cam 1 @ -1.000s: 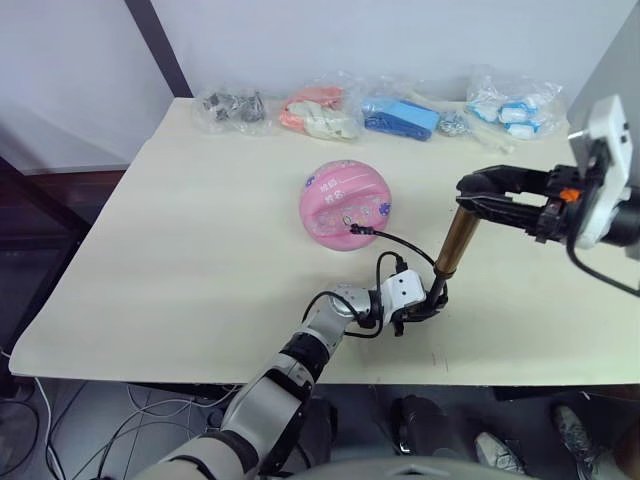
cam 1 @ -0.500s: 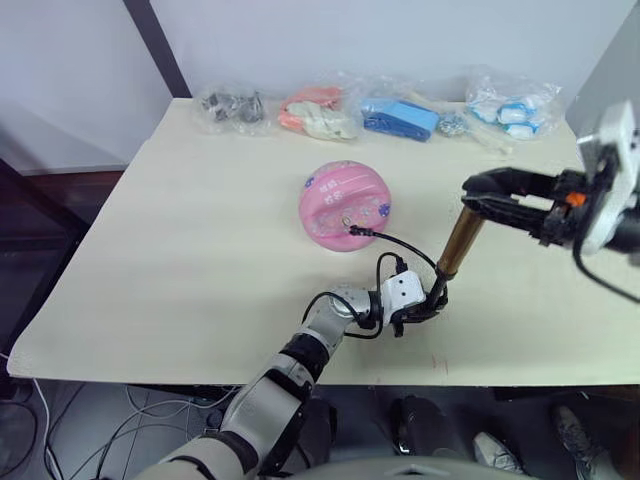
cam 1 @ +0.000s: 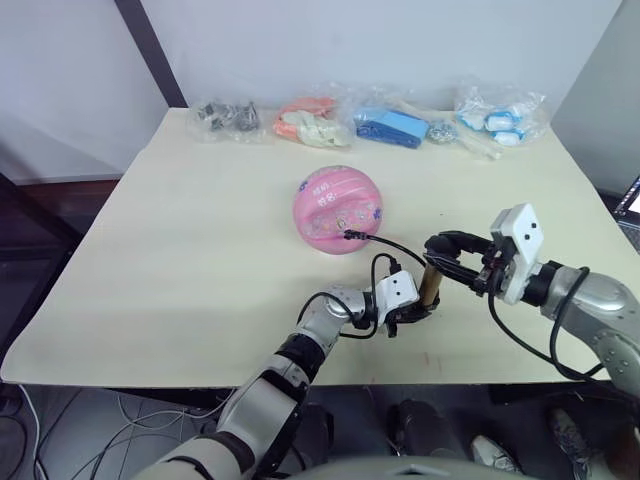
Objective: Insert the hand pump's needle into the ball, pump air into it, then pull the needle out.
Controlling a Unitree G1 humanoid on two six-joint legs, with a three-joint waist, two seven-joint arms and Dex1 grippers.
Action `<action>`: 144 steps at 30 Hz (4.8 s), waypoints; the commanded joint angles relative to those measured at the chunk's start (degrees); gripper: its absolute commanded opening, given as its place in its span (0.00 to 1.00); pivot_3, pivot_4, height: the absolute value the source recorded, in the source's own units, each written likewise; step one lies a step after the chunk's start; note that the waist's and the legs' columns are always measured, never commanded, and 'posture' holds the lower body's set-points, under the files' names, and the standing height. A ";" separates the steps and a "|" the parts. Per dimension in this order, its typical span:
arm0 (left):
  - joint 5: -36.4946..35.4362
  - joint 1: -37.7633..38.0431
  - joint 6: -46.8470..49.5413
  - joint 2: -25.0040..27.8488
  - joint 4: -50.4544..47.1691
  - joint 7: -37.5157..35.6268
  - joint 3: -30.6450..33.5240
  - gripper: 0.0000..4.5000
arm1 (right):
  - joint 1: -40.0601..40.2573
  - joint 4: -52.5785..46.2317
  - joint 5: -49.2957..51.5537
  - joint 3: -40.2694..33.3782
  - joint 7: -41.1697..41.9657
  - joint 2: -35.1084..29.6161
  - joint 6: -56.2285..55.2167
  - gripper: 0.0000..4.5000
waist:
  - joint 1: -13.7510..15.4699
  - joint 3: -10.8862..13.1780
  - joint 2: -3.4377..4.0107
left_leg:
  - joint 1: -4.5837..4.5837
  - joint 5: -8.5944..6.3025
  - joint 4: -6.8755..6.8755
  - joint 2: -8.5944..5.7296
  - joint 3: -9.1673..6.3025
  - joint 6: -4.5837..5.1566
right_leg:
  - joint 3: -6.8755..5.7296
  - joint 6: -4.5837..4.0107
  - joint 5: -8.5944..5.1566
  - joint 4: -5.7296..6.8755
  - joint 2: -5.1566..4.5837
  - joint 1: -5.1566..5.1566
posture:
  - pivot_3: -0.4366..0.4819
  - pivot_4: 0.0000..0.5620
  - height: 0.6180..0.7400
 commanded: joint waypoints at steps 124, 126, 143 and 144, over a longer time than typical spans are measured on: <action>1.16 1.50 1.19 0.44 1.28 -0.45 -1.49 0.24 | -10.34 -2.56 23.29 -19.19 -3.39 -16.19 19.32 0.42 | 0.50 0.76 0.51 | -1.27 0.01 0.26 -0.35 0.04 0.01 | 0.01 -0.04 0.27 -0.03 -0.43 -1.02 | 0.48 0.27 1.00; 1.18 1.56 1.32 0.40 1.13 -0.37 -1.55 0.24 | -6.80 -2.75 20.11 -16.83 -2.91 -14.23 16.94 0.42 | 0.48 0.62 0.29 | -1.19 0.02 0.26 -0.36 0.05 0.01 | 0.04 -0.01 0.28 -0.01 -0.42 -0.96 | 0.48 0.27 1.00; 0.87 1.66 2.12 0.84 0.54 0.08 -1.25 0.24 | 6.61 1.47 -1.43 0.31 0.54 -2.08 3.82 0.42 | 0.11 -0.11 -0.25 | -0.04 0.00 0.06 0.00 0.02 -0.01 | 0.00 0.10 0.07 -0.08 -0.05 0.00 | 0.48 0.27 1.00; 0.92 1.74 2.02 0.95 0.55 0.10 -1.26 0.24 | 4.87 0.08 0.86 -2.82 0.22 -2.85 5.19 0.42 | 0.12 -0.11 -0.25 | -0.05 0.00 0.06 0.00 0.02 -0.01 | 0.00 0.10 0.07 -0.08 -0.05 0.00 | 0.48 0.27 1.00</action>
